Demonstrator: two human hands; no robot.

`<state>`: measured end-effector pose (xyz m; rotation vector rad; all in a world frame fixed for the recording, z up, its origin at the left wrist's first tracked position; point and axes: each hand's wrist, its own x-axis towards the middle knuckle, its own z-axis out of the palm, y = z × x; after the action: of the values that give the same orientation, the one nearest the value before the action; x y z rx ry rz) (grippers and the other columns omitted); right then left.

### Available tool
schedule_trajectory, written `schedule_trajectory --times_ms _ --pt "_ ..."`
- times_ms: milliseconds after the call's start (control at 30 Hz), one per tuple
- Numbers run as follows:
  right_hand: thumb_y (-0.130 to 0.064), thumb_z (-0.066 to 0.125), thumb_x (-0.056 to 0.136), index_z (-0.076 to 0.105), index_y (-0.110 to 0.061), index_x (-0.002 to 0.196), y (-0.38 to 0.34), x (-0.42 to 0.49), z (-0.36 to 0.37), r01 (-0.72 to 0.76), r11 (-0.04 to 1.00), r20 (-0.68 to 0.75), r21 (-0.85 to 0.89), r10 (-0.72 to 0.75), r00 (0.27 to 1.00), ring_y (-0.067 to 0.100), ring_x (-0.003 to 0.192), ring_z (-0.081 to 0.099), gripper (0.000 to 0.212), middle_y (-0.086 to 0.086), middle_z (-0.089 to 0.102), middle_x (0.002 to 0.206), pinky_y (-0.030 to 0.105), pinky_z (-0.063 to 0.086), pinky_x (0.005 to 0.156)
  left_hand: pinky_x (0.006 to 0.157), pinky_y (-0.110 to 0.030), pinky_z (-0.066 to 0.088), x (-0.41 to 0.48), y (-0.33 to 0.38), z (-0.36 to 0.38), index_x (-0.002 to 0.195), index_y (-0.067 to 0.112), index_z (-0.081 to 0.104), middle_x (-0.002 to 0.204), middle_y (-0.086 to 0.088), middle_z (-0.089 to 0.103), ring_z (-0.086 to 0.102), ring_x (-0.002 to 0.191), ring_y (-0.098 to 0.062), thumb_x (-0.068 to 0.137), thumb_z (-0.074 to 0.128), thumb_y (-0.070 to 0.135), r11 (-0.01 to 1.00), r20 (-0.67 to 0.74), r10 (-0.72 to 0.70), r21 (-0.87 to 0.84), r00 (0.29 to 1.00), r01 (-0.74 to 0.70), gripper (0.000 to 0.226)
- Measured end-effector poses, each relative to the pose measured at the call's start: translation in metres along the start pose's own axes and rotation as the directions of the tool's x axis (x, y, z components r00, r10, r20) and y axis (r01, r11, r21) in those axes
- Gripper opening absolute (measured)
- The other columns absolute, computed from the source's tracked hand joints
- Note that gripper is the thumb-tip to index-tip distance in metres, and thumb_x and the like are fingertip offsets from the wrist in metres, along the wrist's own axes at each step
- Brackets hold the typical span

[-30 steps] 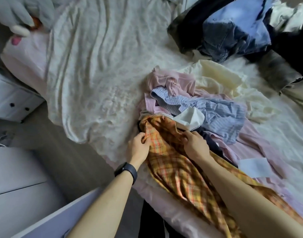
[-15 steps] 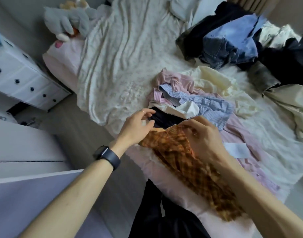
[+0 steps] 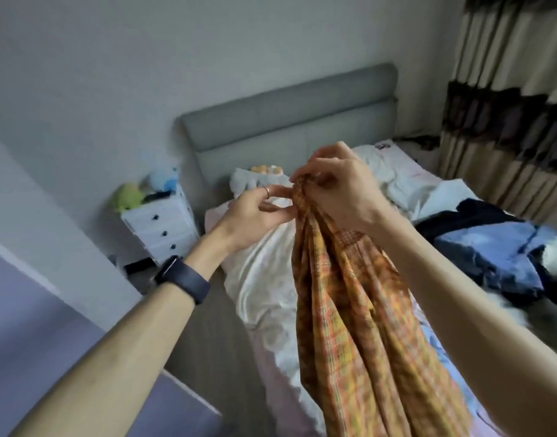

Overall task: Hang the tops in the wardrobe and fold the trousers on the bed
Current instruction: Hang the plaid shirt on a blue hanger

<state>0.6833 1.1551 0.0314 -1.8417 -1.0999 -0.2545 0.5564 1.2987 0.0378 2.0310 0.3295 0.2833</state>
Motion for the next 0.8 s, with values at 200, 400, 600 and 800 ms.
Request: schedule_trajectory --times_ms 200,400,600,800 --pt "-0.007 0.07 0.079 0.081 -0.031 0.096 -0.065 0.067 0.023 0.156 0.985 0.049 0.072 -0.159 0.986 -0.006 0.077 0.061 0.031 -0.01 0.057 0.09 0.003 0.041 0.077 0.06 -0.012 0.048 -0.023 0.046 -0.075 0.088 0.005 0.067 0.072 -0.001 0.073 0.066 0.059 0.0 0.087 0.078 0.02 0.992 -0.252 0.016 0.121 0.968 0.015 0.019" --pt "-0.021 0.073 0.09 0.073 -0.03 0.105 -0.11 0.059 0.064 0.075 0.973 -0.071 0.217 -0.061 0.996 -0.001 0.076 0.069 0.018 -0.012 0.069 0.09 0.014 0.051 0.071 0.059 -0.015 0.055 -0.05 0.039 -0.112 0.091 0.003 0.07 0.084 -0.009 0.077 0.069 0.061 -0.012 0.085 0.078 0.025 0.992 -0.479 -0.099 0.026 0.872 0.127 0.024" --pt "-0.042 0.073 0.087 0.064 -0.029 0.104 -0.133 -0.038 0.11 0.061 0.993 -0.224 0.097 -0.038 0.974 0.006 0.072 0.062 0.023 -0.016 0.061 0.09 0.023 0.049 0.064 0.043 -0.017 0.045 -0.058 0.023 -0.115 0.091 0.006 0.07 0.081 -0.012 0.077 0.07 0.057 -0.017 0.084 0.08 0.021 0.93 -0.509 -0.305 -0.339 0.805 0.138 0.019" --pt "-0.061 0.057 0.091 0.049 -0.022 0.103 -0.136 -0.044 0.13 -0.189 0.969 -0.155 -0.16 0.164 0.974 0.024 0.081 0.067 0.042 -0.006 0.065 0.096 0.04 0.052 0.066 0.09 -0.036 0.057 -0.059 0.013 -0.097 0.077 0.017 0.074 0.068 0.007 0.075 0.073 0.083 -0.012 0.074 0.084 0.036 0.965 -0.513 -0.245 -0.209 0.823 0.157 0.021"
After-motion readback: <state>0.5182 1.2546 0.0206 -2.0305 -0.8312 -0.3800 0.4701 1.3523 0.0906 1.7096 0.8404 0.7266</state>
